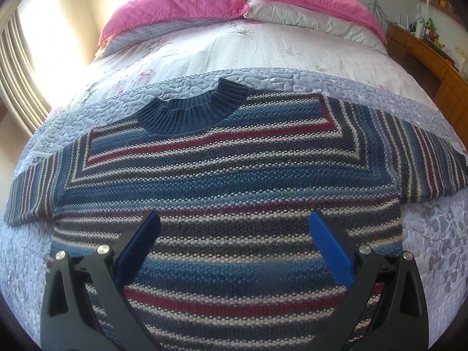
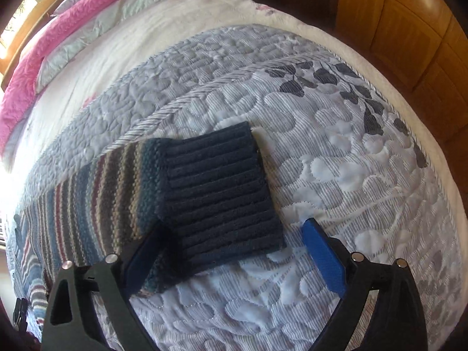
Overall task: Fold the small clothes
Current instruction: 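Grasp the navy ribbed sleeve cuff with the right tool, then lift the sleeve and fold it across the sweater body, open right tool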
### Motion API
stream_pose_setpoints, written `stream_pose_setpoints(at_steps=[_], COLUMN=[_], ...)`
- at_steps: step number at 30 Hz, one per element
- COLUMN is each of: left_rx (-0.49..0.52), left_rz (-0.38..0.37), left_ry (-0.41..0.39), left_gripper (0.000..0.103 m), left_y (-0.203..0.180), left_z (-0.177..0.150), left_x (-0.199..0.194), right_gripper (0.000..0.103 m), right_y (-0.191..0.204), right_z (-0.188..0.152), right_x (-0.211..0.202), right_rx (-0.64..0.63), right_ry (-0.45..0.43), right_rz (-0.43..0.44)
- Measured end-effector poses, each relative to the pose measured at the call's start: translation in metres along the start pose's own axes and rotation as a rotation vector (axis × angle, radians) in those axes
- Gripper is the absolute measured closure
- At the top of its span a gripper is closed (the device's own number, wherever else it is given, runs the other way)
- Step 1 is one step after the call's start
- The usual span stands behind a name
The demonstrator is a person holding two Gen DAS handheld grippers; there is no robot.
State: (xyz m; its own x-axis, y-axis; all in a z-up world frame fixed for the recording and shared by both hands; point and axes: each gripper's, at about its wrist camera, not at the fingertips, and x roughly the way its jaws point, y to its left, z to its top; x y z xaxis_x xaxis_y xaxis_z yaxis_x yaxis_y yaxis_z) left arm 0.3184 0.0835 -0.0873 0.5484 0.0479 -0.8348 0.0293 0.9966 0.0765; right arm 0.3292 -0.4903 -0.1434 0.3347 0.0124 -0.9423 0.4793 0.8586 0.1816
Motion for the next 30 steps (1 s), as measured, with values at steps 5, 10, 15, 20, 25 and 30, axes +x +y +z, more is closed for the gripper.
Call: stream_pose_setpoints(at_steps=[5, 10, 15, 20, 25, 30], left_rx=[-0.005, -0.015, -0.032, -0.077, -0.097, -0.109], left_rz=[0.008, 0.020, 0.046, 0.068, 0.095, 0.112], left_ry=[0.019, 0.022, 0.008, 0.018, 0.021, 0.026], left_gripper=[0.003, 0.003, 0.003, 0.003, 0.003, 0.003], left_y=[0.007, 0.019, 0.041, 0.071, 0.095, 0.113], left_z=[-0.003, -0.006, -0.006, -0.005, -0.003, -0.001], left_x=[0.010, 0.009, 0.002, 0.003, 0.006, 0.010], right_gripper=[0.047, 0.084, 0.085, 0.085, 0.085, 0.085], right_y=[0.016, 0.031, 0.085, 0.166, 0.243, 0.304], right_z=[-0.002, -0.004, -0.017, -0.039, -0.070, -0.102], right_x=[0.001, -0.015, -0.053, -0.076, -0.073, -0.058], right_rx=[-0.071, -0.071, -0.180, -0.342, -0.504, -0.611], right_ry=[-0.042, -0.099, -0.227, -0.281, -0.273, -0.233], right_rz=[-0.029, 0.029, 0.047, 0.090, 0.102, 0.149])
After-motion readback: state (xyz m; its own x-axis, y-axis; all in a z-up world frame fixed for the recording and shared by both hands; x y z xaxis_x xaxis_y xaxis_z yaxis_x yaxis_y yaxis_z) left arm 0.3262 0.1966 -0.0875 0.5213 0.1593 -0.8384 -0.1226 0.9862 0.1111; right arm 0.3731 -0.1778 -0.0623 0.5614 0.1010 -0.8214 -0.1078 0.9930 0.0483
